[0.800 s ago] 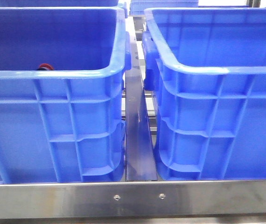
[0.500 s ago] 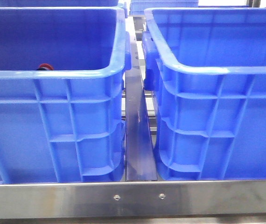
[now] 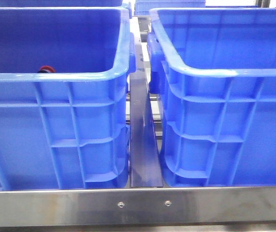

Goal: Pick red and yellow buttons and place in box
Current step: 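Lower the left gripper over the red-capped button in the left-arm bin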

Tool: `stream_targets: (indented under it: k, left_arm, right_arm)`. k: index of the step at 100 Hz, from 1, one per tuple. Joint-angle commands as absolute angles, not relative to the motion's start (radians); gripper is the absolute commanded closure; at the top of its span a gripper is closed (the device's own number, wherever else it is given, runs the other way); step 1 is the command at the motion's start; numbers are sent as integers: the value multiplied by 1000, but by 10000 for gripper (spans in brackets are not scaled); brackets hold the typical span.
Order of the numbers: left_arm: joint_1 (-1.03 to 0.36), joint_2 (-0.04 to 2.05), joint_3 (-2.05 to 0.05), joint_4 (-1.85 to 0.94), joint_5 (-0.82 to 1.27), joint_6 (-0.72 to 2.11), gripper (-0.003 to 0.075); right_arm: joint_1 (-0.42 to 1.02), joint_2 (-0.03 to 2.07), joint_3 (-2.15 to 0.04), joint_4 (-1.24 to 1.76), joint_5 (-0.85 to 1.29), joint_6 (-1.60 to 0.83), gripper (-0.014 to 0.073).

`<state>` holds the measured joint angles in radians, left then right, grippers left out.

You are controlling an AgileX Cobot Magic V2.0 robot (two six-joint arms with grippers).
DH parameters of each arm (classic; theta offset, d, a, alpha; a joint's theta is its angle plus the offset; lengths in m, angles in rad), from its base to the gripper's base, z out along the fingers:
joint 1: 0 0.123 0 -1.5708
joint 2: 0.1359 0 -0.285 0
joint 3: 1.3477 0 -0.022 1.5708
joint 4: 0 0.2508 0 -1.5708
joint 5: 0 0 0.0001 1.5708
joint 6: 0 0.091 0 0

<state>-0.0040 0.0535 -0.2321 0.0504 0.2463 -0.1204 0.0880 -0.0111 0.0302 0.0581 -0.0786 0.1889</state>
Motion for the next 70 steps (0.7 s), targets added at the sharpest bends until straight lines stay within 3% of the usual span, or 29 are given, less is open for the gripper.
stream_targets:
  k: [1,44,70]
  left_arm:
    - [-3,139,-354,39,235,-128,739]
    - [-3,652,-868,23,565,-95,739]
    - [-3,906,-1021,8,675,-93,739]
  right_arm:
    - [83,-35,7,51,-160,183,662]
    - [83,-35,7,51,-160,183,662]
    - [83,-35,7,51,-160,183,662]
